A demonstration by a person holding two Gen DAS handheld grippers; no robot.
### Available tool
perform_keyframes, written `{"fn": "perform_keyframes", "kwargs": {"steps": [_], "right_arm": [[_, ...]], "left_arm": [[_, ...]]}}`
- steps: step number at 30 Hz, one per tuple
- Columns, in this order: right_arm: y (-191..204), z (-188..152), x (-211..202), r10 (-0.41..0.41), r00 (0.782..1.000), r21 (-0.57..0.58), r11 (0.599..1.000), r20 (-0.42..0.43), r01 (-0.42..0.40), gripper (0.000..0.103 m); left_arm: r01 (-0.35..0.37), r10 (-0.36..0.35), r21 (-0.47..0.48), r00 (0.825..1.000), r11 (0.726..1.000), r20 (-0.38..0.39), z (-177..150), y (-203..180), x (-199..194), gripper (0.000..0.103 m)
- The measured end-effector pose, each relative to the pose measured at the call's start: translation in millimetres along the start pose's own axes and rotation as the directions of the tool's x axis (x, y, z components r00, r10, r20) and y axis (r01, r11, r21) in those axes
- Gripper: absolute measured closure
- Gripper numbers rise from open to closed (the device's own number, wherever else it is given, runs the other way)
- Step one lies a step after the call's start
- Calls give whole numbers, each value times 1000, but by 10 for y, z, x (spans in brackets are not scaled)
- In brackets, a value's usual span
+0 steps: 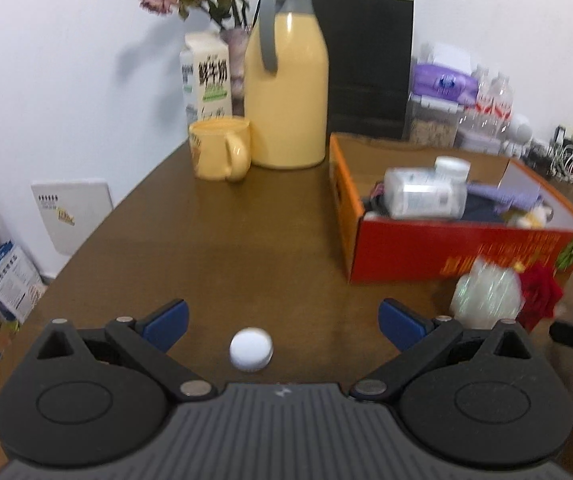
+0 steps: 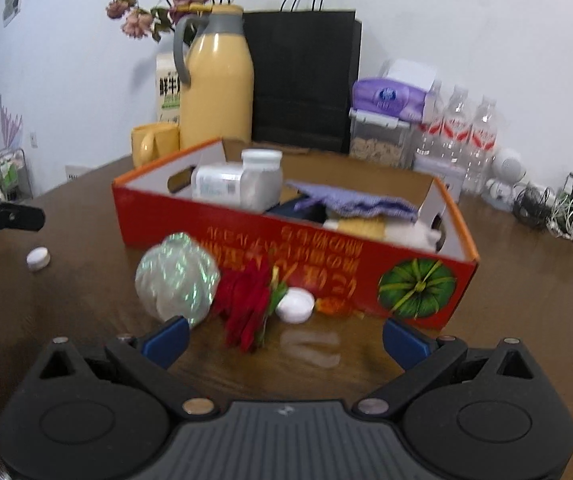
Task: Organize objects
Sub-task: 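Withdraw both grippers from the box back over the table, then grasp the small white bottle cap with the left gripper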
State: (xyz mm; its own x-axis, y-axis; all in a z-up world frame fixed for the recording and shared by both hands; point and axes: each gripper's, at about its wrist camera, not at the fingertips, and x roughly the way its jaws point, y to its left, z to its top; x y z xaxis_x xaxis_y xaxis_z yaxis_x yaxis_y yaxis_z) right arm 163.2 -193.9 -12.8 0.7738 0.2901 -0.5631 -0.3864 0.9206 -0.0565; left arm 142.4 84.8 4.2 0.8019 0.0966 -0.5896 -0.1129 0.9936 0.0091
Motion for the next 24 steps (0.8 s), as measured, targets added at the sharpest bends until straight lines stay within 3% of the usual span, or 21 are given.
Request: {"fn": "perform_keyframes", "kwargs": {"steps": [12, 17, 20, 22, 24], "right_arm": [[17, -100, 157, -32, 998, 8, 999, -53, 32, 0], [-63, -122, 212, -73, 994, 13, 997, -77, 74, 0], [-106, -137, 260, -94, 991, 2, 996, -93, 94, 0], [-140, -137, 275, -102, 990, -6, 995, -94, 102, 0], [-172, -130, 294, -104, 990, -11, 995, -94, 104, 0]], "left_arm": [[-40, 38, -32, 997, 999, -61, -194, 217, 285, 0], [-39, 34, -58, 996, 998, -81, -180, 262, 426, 18], [-35, 30, -66, 996, 997, -79, -182, 277, 460, 35], [-32, 27, -61, 997, 998, -68, -180, 275, 453, 63], [-23, 19, -61, 998, 998, -60, -180, 274, 442, 74]]}}
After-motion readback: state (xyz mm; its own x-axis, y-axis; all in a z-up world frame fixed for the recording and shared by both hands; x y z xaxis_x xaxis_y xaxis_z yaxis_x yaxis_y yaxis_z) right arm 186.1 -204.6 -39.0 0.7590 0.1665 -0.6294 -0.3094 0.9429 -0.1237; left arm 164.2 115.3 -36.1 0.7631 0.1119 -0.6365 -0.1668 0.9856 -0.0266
